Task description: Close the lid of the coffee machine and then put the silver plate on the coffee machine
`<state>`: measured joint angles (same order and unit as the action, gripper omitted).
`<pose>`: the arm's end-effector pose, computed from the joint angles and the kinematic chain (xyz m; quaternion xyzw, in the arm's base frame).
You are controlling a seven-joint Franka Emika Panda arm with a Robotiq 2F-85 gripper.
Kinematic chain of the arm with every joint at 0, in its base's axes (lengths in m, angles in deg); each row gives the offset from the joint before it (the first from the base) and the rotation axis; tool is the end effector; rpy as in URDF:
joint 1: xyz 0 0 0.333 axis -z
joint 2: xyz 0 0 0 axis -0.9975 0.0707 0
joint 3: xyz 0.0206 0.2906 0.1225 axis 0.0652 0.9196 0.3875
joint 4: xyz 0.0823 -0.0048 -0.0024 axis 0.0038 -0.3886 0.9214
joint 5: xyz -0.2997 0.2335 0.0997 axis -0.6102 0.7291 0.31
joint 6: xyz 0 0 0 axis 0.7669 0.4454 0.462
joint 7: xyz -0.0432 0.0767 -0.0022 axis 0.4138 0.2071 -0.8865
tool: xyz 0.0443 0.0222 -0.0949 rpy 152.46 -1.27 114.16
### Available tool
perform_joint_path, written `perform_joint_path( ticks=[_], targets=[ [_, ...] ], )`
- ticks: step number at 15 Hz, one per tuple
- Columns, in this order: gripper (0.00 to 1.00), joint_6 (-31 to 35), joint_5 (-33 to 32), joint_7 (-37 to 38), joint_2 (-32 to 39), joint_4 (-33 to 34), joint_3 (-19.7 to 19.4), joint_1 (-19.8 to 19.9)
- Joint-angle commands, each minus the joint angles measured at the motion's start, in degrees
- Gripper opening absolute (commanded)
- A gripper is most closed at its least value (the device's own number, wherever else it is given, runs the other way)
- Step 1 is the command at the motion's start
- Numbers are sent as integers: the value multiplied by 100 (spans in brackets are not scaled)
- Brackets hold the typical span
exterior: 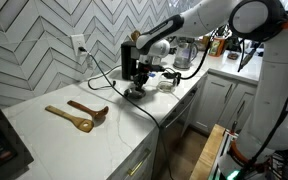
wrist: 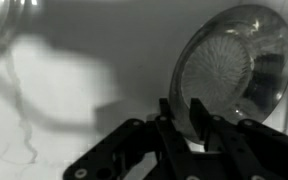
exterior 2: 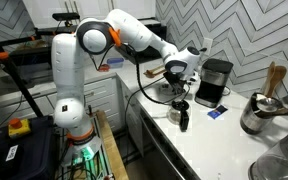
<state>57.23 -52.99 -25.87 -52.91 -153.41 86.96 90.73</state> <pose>0.6016 -0.0490 0.3510 -0.9880 -0.0078 -0.0246 0.1520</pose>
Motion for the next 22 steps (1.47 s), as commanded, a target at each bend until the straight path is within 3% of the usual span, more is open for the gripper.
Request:
perform_joint_path(
  ticks=[1, 9, 15, 22],
  targets=[
    [22, 116, 223, -271, 57, -39, 114, 147],
    [14, 124, 607, -567, 46, -52, 178, 235],
    [0, 106, 887, -754, 37, -48, 196, 270],
    [1, 35, 1103, -812, -73, 6, 201, 255]
  ],
)
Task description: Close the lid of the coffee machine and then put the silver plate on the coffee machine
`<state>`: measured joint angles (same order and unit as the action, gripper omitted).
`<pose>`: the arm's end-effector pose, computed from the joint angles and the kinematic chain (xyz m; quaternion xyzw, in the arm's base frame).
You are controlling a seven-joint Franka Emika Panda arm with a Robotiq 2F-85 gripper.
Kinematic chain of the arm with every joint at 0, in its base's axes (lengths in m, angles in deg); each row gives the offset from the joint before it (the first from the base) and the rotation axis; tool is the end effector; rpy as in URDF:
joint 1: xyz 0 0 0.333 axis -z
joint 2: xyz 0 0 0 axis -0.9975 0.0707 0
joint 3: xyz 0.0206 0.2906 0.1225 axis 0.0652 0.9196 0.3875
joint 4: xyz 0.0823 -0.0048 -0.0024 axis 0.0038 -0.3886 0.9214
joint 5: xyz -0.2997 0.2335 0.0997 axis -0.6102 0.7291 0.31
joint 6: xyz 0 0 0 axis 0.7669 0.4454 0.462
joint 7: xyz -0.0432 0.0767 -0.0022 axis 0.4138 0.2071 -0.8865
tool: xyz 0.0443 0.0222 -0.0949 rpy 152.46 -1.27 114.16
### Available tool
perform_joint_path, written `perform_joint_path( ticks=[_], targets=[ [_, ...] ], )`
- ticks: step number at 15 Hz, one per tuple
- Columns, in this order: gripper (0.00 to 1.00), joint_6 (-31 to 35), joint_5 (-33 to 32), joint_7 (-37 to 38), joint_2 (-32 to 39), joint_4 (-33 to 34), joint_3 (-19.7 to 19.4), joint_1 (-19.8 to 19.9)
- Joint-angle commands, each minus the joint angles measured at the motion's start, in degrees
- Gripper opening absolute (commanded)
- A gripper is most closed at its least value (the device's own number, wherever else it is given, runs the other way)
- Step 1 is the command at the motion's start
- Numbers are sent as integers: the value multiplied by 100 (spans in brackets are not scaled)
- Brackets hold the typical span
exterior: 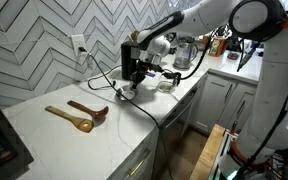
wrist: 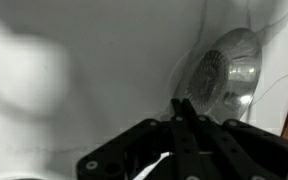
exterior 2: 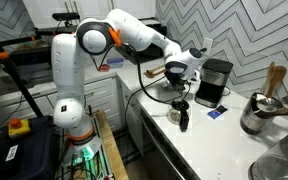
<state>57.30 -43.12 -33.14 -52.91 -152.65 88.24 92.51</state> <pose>0.6070 -0.0499 0.3594 -0.9742 -0.0153 -0.0622 0.2165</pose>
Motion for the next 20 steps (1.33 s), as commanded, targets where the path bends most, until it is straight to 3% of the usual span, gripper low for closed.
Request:
perform_joint_path(
  ticks=[1, 12, 20],
  targets=[
    [1, 0, 81, -17, -115, -65, 71, 61],
    [1, -100, -103, 774, -550, -130, -3, -40],
    [1, -8, -1169, 2713, -1430, -254, -50, -342]
  ],
)
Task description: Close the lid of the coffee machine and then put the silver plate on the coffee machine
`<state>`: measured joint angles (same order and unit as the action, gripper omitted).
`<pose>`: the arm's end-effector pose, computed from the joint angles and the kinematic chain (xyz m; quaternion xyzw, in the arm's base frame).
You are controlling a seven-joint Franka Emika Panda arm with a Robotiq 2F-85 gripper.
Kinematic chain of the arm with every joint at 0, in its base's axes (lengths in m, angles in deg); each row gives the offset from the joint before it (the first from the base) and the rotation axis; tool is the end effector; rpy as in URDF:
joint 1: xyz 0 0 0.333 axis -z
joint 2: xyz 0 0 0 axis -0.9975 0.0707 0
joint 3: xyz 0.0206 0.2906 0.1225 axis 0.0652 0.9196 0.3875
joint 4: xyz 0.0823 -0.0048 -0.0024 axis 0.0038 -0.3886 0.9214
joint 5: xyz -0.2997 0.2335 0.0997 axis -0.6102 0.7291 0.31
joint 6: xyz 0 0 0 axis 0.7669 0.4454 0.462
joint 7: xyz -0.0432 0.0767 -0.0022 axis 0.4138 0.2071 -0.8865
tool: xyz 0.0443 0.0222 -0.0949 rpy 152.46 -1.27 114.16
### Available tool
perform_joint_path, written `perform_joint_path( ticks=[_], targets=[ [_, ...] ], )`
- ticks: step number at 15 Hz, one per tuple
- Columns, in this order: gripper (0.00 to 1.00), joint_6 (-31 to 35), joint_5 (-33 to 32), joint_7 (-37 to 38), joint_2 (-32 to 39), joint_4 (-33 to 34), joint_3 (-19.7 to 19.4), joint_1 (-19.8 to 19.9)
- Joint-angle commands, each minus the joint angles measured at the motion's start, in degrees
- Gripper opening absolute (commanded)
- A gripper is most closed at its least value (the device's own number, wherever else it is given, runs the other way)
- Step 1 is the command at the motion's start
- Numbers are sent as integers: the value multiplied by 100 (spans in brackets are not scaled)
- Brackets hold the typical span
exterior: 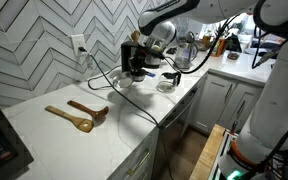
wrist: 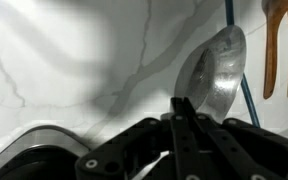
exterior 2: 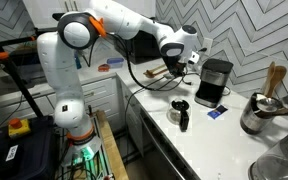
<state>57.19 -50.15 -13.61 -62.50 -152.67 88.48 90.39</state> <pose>0.5942 -0.0277 0.4582 -0.9761 0.0801 -0.0960 0.1779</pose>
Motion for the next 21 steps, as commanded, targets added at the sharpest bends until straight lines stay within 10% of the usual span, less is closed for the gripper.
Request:
perform_joint_path(
  ticks=[1, 10, 21],
  targets=[
    [1, 27, -667, 1075, -579, -264, -78, -152],
    [1, 57, -1926, 2719, -1114, -241, -21, -153],
    [3, 840, -2320, 2719, -1404, -135, 47, -170]
  ],
)
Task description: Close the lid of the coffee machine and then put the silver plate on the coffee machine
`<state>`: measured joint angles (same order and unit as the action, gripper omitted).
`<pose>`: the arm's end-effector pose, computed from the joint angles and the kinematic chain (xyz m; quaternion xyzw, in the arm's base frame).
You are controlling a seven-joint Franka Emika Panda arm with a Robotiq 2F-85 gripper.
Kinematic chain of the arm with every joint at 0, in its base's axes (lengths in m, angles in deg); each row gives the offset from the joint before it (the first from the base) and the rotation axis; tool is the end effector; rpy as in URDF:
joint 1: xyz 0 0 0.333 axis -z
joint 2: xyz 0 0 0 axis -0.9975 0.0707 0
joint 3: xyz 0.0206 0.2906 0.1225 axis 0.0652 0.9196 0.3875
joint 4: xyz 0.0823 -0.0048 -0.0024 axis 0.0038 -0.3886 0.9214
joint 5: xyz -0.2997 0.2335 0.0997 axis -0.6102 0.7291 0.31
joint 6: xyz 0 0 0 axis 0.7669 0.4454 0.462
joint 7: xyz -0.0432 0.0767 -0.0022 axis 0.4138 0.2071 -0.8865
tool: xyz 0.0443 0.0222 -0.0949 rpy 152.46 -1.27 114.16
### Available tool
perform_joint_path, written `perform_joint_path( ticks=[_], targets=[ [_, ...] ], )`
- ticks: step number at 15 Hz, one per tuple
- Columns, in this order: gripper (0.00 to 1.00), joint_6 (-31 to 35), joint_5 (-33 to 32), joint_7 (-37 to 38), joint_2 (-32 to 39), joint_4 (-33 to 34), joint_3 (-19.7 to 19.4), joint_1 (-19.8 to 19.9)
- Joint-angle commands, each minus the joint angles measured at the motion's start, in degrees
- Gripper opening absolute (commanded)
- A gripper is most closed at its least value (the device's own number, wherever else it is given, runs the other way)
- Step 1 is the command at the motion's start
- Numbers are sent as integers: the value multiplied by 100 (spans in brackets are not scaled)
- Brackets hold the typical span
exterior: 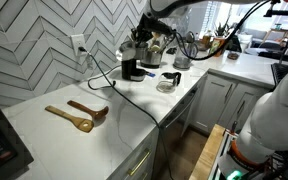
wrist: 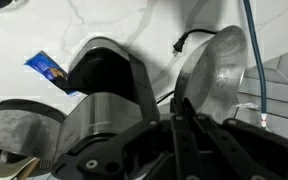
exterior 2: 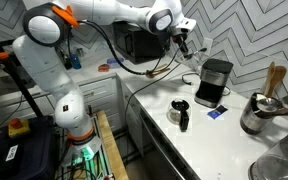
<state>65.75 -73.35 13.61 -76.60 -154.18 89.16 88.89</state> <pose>0.5521 -0.0180 0.6011 -0.9470 0.1874 -0.2555 0.0523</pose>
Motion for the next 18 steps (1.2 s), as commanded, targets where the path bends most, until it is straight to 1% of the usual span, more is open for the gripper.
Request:
perform_joint_path(
  ticks=[1, 3, 4, 9, 12, 15, 18],
  targets=[
    [3, 13, -29, 3, -25, -14, -18, -17],
    [3, 25, -49, 5, -37, -30, -16, -15],
    [1, 28, -51, 5, -37, -35, -16, -15],
    [1, 514, 36, 287, -58, 239, -74, 55],
    [1, 860, -16, 790, -116, 353, -107, 176],
    [1, 1169, -45, 1508, -184, 296, -155, 371],
    [1, 1303, -61, 2200, -217, 236, -204, 551]
  ],
)
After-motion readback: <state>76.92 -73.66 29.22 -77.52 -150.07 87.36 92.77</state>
